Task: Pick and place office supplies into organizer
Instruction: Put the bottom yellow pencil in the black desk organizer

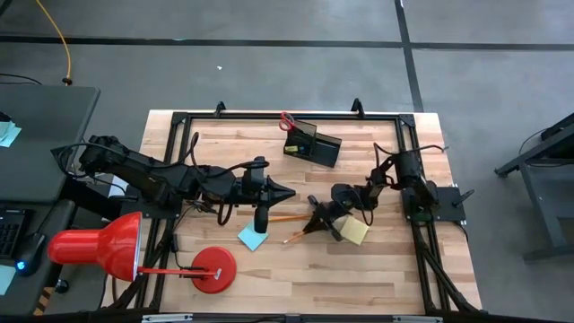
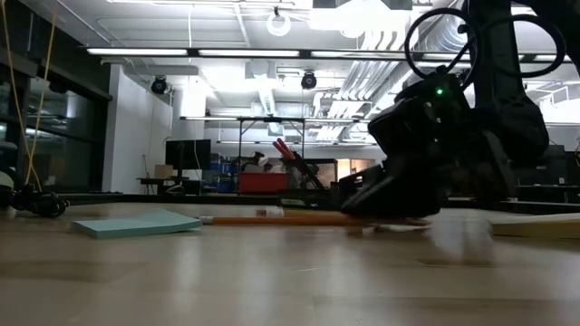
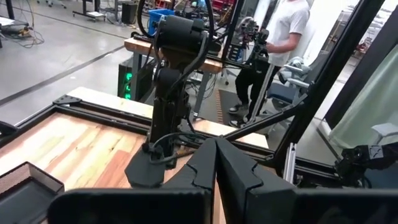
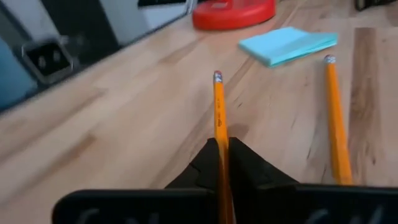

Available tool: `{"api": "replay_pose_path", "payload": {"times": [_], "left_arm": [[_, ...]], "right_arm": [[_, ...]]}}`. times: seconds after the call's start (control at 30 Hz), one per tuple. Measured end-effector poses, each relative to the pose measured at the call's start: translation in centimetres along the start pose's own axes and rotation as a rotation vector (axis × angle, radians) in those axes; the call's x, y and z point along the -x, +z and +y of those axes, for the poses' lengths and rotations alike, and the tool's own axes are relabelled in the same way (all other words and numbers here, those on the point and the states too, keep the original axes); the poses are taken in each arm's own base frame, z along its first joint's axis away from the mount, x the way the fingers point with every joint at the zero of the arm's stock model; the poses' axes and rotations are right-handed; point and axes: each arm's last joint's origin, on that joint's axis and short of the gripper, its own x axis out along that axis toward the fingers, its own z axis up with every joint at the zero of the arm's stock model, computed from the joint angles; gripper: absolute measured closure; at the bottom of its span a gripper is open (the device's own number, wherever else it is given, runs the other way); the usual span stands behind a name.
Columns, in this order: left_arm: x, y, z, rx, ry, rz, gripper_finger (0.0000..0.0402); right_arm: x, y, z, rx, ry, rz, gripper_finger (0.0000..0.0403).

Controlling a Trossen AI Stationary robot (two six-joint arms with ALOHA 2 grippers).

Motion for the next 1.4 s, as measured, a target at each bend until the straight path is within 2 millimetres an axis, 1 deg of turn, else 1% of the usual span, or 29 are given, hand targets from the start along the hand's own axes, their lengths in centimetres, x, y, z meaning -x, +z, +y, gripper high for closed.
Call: {"api": "replay_pose_path", "payload": {"times": [0.1,0.3,0.4,0.47,0.57,0.63,0.73,0.87,0.97,1.13,1.23,1.3,1.4], "left_arm": [[0.1,0.1,0.0,0.002,-0.002,-0.006,0.0399],[0.5,0.5,0.0,-0.010,-0.005,-0.016,0.0399],[0.6,0.7,0.0,-0.014,-0.008,-0.026,0.0399],[0.7,0.6,0.1,-0.018,-0.008,-0.019,0.0399],[0.8,0.7,0.1,-0.019,-0.009,-0.021,0.0398],[0.8,0.6,0.1,-0.021,-0.015,-0.014,0.0398],[0.7,0.6,0.0,-0.021,-0.023,-0.012,0.0398],[0.7,0.6,0.0,-0.027,-0.024,-0.011,0.0399],[0.7,0.6,0.0,-0.031,-0.029,-0.010,0.0399],[0.7,0.6,0.0,-0.047,-0.029,-0.011,0.0399],[0.7,0.6,0.0,-0.047,-0.021,-0.013,0.0399],[0.7,0.6,0.1,-0.047,-0.012,-0.016,0.0399],[0.7,0.6,0.1,-0.047,-0.006,-0.017,0.0399]], "right_arm": [[0.0,0.5,-0.1,-0.064,-0.019,-0.053,0.0402],[0.1,1.1,0.0,-0.137,-0.018,-0.113,0.0401],[0.2,1.4,0.0,-0.178,0.017,-0.119,0.0402],[0.1,1.3,0.2,-0.158,0.048,-0.110,0.0397],[-0.2,1.1,0.8,-0.123,0.051,-0.087,0.0375],[-0.4,0.9,1.0,-0.091,0.041,-0.067,0.0350],[-0.4,0.8,1.2,-0.096,0.004,-0.068,0.0307],[0.5,0.5,1.5,-0.125,-0.001,-0.087,0.0262],[1.7,-0.4,2.0,-0.145,-0.015,-0.064,0.0245],[4.1,-1.6,3.0,-0.126,-0.103,-0.060,0.0250],[5.3,-2.3,3.3,-0.106,-0.183,-0.023,0.0255],[5.7,-2.5,3.4,-0.083,-0.199,-0.006,0.0256],[5.7,-2.6,3.5,-0.068,-0.190,0.000,0.0252]]}}
